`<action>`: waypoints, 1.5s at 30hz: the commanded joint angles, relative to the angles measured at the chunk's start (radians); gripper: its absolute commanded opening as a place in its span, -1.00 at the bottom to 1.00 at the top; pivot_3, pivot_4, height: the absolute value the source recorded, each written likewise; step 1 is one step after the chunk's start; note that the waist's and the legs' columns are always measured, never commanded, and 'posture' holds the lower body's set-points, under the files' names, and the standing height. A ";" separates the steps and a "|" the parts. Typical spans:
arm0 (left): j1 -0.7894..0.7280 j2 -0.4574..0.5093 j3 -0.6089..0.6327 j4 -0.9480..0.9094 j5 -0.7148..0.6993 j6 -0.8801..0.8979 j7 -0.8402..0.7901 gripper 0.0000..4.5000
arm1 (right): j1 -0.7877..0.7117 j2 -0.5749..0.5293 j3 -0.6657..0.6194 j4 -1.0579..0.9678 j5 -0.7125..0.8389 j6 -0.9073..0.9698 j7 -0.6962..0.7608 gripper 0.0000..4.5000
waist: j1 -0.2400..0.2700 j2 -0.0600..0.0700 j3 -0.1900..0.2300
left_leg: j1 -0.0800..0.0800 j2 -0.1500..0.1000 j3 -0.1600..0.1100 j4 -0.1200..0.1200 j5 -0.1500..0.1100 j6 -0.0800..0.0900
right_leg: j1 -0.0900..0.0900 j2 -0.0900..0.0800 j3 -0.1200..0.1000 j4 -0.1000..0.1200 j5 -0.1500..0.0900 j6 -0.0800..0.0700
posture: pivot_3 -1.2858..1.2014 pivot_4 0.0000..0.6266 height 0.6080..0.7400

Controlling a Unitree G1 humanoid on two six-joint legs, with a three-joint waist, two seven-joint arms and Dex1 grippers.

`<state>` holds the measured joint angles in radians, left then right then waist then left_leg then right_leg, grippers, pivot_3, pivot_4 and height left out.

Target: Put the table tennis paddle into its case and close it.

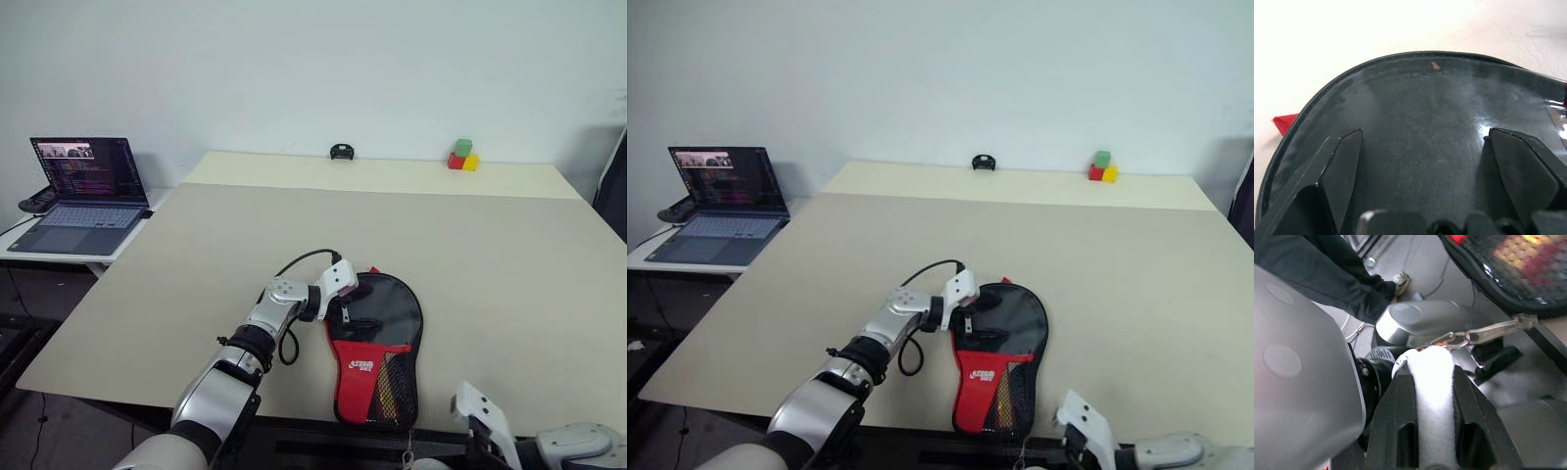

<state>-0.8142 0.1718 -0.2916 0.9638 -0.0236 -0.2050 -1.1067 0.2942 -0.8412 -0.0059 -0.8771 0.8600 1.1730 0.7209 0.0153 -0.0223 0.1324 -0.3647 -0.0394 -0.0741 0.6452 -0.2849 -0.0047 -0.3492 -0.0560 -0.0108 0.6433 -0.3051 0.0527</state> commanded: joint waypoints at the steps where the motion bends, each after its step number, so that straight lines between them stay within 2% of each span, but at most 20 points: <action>1: 0.075 0.031 -0.085 0.106 0.124 0.035 -0.008 1.00 | -0.016 0.005 0.029 -0.012 0.033 -0.013 0.003 -0.84 | 0.000 0.000 0.000 | 0.000 0.000 0.000 0.000 0.000 0.000 | 0.000 0.000 0.000 0.000 0.000 0.000 | 0.03 -0.52 1.00; 5: 0.075 0.030 -0.084 0.104 0.124 0.035 -0.007 1.00 | -0.023 0.006 0.031 0.010 0.022 -0.025 -0.020 -0.84 | 0.000 0.000 0.000 | 0.000 0.000 0.000 0.000 0.000 0.000 | 0.000 0.000 0.000 0.000 0.000 0.000 | 0.03 -0.52 1.00; 15: 0.079 0.030 -0.082 0.100 0.123 0.036 0.000 1.00 | -0.006 -0.012 -0.014 -0.012 0.027 -0.075 -0.042 0.63 | 0.000 0.000 0.000 | 0.000 0.000 0.000 0.000 0.000 0.000 | 0.000 0.000 0.000 0.000 0.000 0.000 | 0.03 -0.52 1.00; 19: 0.080 0.027 -0.082 0.101 0.122 0.035 0.003 1.00 | -0.015 -0.060 -0.069 -0.046 0.021 -0.102 -0.036 0.63 | -0.001 0.000 0.000 | 0.000 0.000 0.000 0.000 0.000 0.000 | 0.000 0.000 0.000 0.000 0.000 0.000 | 0.03 -0.52 1.00; 23: 0.081 0.025 -0.081 0.099 0.120 0.035 0.004 1.00 | -0.085 -0.068 -0.145 -0.040 0.068 -0.124 -0.039 0.63 | -0.001 0.000 0.000 | 0.001 0.000 0.000 0.000 0.000 0.000 | 0.000 0.000 0.000 0.000 0.000 0.000 | 0.03 -0.52 1.00; 27: 0.076 0.020 -0.076 0.084 0.114 0.030 0.006 1.00 | -0.273 -0.060 -0.225 0.059 0.108 -0.161 -0.046 0.63 | -0.004 0.000 0.000 | 0.001 0.000 0.000 0.000 0.000 0.000 | 0.001 0.000 0.000 0.000 0.000 0.000 | 0.03 -0.52 1.00; 29: 0.074 0.024 -0.070 0.052 0.103 0.028 -0.006 1.00 | -0.376 -0.055 -0.213 0.177 0.034 -0.208 -0.052 0.63 | -0.005 -0.001 0.001 | 0.001 0.000 0.000 0.000 0.000 0.000 | 0.000 0.000 0.000 0.000 0.000 0.000 | 0.03 -0.52 1.00; 32: 0.071 0.028 -0.065 0.023 0.095 0.031 -0.015 1.00 | -0.443 -0.046 -0.176 0.301 -0.070 -0.294 -0.035 0.63 | -0.005 -0.001 0.001 | 0.000 0.000 -0.001 0.000 0.000 0.000 | 0.000 0.000 0.000 0.000 0.000 0.000 | 0.03 -0.52 1.00; 35: 0.068 0.037 -0.055 -0.016 0.086 0.037 -0.018 1.00 | -0.508 -0.011 -0.135 0.470 -0.191 -0.460 0.018 0.63 | -0.005 -0.002 0.003 | -0.002 0.000 -0.001 -0.001 0.000 0.000 | -0.001 0.000 -0.001 0.000 0.001 -0.007 | 0.03 -0.52 1.00; 41: 0.101 0.078 -0.021 -0.249 0.021 0.115 -0.055 1.00 | -0.611 0.061 -0.123 0.680 -0.264 -0.602 0.093 0.63 | -0.016 0.000 0.015 | -0.004 -0.001 0.000 -0.001 0.000 0.000 | -0.003 0.000 0.001 0.001 0.001 -0.008 | 0.03 -0.52 1.00; 45: 0.157 0.160 0.054 -0.585 -0.083 0.293 -0.054 1.00 | -0.667 0.097 -0.107 0.823 -0.320 -0.678 0.123 0.63 | -0.024 0.005 0.027 | -0.007 0.000 0.000 0.000 0.000 0.000 | -0.007 0.000 0.002 0.002 0.000 -0.010 | 0.03 -0.52 1.00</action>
<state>-0.6625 0.3067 -0.2776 0.4891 -0.0715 0.0212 -1.1560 -0.3480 -0.7469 -0.1028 -0.0861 0.5608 0.5443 0.8282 -0.0086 -0.0172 0.1595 -0.3765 -0.0397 -0.0741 0.6453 -0.2845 -0.0054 -0.3611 -0.0560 -0.0089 0.6468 -0.3046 0.0425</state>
